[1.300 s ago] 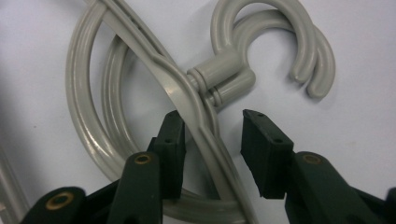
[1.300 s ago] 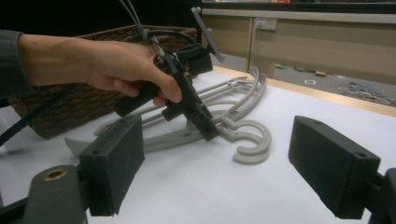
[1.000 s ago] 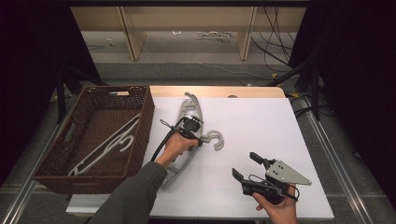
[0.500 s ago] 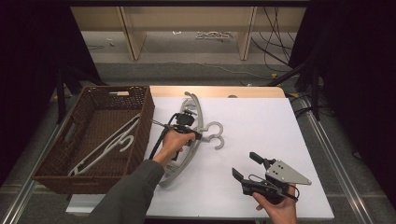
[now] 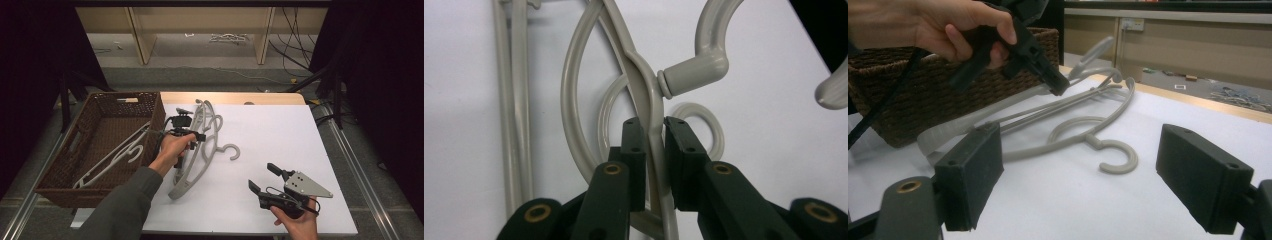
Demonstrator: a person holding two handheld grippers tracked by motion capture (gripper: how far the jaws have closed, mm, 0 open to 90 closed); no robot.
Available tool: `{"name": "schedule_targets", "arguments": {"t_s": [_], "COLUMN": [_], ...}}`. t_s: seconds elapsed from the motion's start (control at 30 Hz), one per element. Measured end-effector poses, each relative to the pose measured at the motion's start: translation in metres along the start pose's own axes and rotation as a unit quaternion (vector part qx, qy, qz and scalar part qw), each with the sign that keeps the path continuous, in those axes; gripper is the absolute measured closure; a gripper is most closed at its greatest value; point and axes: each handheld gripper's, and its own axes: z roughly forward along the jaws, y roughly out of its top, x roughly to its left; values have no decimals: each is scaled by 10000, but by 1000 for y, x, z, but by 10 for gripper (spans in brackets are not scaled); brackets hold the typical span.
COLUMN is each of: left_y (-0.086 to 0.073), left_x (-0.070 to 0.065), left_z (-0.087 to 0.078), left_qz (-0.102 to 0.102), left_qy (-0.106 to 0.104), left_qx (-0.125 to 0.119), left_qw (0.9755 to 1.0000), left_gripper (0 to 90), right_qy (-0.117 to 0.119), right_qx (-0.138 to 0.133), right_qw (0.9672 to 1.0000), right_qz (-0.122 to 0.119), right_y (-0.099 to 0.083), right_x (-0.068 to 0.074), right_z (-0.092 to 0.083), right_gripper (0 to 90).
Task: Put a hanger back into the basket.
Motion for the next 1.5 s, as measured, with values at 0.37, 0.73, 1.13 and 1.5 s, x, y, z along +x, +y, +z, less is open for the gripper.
{"name": "schedule_targets", "arguments": {"t_s": [0.37, 0.73, 1.13, 1.5], "left_y": [5, 8, 17, 20], "left_x": [2, -9, -32, -46], "left_z": [-24, -37, -67, -97], "left_qz": [-137, -53, 310, 705], "left_qy": [-114, -323, -571, -783], "left_qx": [-354, -470, -801, -826], "left_qw": [9992, 9984, 9947, 9910], "left_gripper": [819, 820, 820, 820], "right_qy": [-23, -84, -93, -80], "right_qx": [44, 40, 37, 47], "right_qw": [10000, 10000, 9999, 9999], "right_qz": [-2, -35, -36, -39], "right_y": [0, 0, -1, -1], "right_x": [0, -1, -1, -1], "right_z": [0, 1, 1, 1], "right_gripper": [199, 197, 196, 196]}}
